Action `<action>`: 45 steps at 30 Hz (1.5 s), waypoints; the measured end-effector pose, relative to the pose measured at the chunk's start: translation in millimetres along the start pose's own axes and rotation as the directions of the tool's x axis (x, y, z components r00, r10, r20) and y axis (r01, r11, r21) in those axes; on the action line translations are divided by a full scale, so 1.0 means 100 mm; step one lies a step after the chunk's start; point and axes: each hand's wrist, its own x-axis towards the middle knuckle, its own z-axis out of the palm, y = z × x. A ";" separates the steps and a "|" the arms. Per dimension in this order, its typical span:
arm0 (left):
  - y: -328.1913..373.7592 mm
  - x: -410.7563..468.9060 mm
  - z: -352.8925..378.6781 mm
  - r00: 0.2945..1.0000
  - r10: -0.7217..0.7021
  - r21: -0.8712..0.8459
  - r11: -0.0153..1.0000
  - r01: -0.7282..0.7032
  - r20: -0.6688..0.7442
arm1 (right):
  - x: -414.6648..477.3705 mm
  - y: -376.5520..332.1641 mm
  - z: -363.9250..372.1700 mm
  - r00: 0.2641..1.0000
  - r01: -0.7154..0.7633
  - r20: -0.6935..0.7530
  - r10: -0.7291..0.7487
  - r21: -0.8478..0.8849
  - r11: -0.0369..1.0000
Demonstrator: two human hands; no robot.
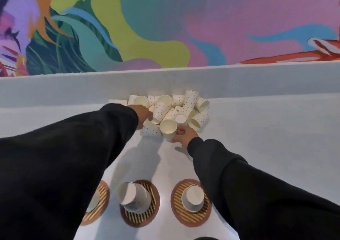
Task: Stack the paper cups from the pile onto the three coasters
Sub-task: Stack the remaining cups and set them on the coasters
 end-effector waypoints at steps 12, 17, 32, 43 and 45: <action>0.04 0.34 1.04 0.995 -0.090 -0.216 0.971 0.098 0.047 | 0.08 -0.06 0.43 0.974 0.025 -0.216 -0.075 -0.226 0.974; -0.04 0.32 1.10 0.986 -0.135 -0.465 0.869 0.167 0.102 | 0.32 0.11 0.24 0.977 0.008 -0.208 -0.039 -0.148 0.989; 0.09 0.21 0.78 0.973 -0.154 -0.756 0.613 0.230 0.170 | -0.23 -0.03 -0.04 0.979 0.062 -0.143 -0.144 -0.469 0.881; 0.18 0.03 0.33 0.986 0.077 -0.984 0.110 0.139 0.148 | -0.47 -0.14 -0.29 0.920 0.298 -0.059 -0.388 -0.536 0.789; 0.24 0.01 0.36 0.982 0.130 -0.984 0.124 0.124 0.140 | -0.48 -0.20 -0.31 0.912 0.334 -0.041 -0.407 -0.501 0.798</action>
